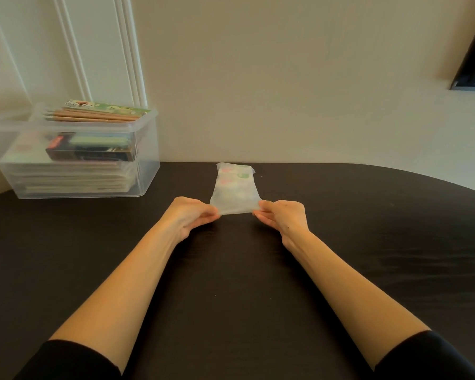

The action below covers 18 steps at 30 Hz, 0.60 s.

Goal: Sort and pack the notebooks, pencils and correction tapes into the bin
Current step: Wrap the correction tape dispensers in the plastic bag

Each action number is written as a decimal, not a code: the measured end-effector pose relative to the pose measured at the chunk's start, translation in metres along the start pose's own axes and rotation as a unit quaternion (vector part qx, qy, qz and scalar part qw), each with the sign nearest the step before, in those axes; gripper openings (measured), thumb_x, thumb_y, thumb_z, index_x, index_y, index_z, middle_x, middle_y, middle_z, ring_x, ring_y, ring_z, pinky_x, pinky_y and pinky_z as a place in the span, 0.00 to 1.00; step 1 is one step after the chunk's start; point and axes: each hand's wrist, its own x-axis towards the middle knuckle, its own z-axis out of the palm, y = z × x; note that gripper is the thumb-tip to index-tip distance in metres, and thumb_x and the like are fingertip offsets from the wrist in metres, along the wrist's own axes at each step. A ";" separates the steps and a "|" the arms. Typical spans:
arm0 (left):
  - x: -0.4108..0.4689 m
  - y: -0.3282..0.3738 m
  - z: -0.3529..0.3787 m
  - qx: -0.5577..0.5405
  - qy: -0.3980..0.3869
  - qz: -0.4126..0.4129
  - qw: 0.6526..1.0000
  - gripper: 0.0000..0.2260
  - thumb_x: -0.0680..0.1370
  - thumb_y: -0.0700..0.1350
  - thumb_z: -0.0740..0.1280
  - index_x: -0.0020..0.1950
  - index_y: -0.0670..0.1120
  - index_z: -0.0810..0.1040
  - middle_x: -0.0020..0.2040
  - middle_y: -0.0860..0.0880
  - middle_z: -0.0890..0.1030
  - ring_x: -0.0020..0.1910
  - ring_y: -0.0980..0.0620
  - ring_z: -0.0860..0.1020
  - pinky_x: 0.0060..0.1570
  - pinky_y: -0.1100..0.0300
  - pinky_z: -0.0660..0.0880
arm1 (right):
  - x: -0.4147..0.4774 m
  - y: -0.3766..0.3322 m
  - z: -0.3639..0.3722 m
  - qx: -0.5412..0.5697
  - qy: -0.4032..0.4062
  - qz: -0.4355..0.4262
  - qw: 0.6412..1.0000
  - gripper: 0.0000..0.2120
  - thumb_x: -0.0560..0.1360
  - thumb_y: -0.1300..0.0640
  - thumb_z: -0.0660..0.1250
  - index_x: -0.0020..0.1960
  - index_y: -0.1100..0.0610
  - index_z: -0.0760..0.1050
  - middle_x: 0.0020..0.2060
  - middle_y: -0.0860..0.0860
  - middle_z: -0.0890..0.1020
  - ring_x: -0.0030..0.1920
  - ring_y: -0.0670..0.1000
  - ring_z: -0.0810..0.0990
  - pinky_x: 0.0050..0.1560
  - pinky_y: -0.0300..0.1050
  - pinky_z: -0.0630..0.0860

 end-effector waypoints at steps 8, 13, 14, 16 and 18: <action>0.005 0.000 -0.004 0.060 0.041 0.023 0.997 0.11 0.69 0.25 0.67 0.46 0.37 0.78 0.53 0.40 0.77 0.46 0.45 0.79 0.43 0.58 0.78 | -0.005 -0.011 -0.005 -0.044 -0.055 0.078 0.994 0.15 0.69 0.72 0.69 0.55 0.68 0.75 0.45 0.60 0.79 0.38 0.53 0.82 0.37 0.41 0.80; 0.004 0.012 -0.011 0.122 0.019 -0.015 0.992 0.20 0.69 0.26 0.68 0.60 0.36 0.74 0.58 0.41 0.74 0.43 0.46 0.79 0.47 0.57 0.78 | -0.008 -0.018 -0.012 -0.084 -0.116 0.112 0.983 0.07 0.70 0.75 0.65 0.43 0.65 0.76 0.43 0.60 0.80 0.39 0.54 0.82 0.33 0.41 0.79; 0.003 0.014 -0.012 0.131 0.003 -0.028 0.991 0.19 0.69 0.26 0.68 0.59 0.36 0.75 0.58 0.41 0.74 0.46 0.45 0.79 0.47 0.57 0.78 | -0.009 -0.018 -0.012 -0.092 -0.117 0.109 0.983 0.07 0.71 0.75 0.65 0.43 0.65 0.77 0.43 0.59 0.80 0.38 0.54 0.82 0.31 0.40 0.80; -0.001 0.015 -0.014 0.136 -0.032 -0.051 0.989 0.15 0.70 0.25 0.66 0.54 0.37 0.77 0.56 0.40 0.75 0.50 0.43 0.79 0.46 0.55 0.78 | -0.009 -0.017 -0.013 -0.105 -0.117 0.100 0.982 0.07 0.71 0.74 0.64 0.42 0.64 0.78 0.41 0.58 0.81 0.35 0.52 0.83 0.29 0.39 0.79; -0.001 0.012 -0.016 0.115 -0.055 -0.066 0.990 0.13 0.70 0.24 0.64 0.48 0.39 0.77 0.55 0.40 0.76 0.48 0.43 0.79 0.43 0.54 0.79 | -0.010 -0.016 -0.014 -0.118 -0.121 0.090 0.982 0.07 0.72 0.72 0.65 0.42 0.63 0.78 0.37 0.57 0.82 0.31 0.50 0.83 0.27 0.37 0.78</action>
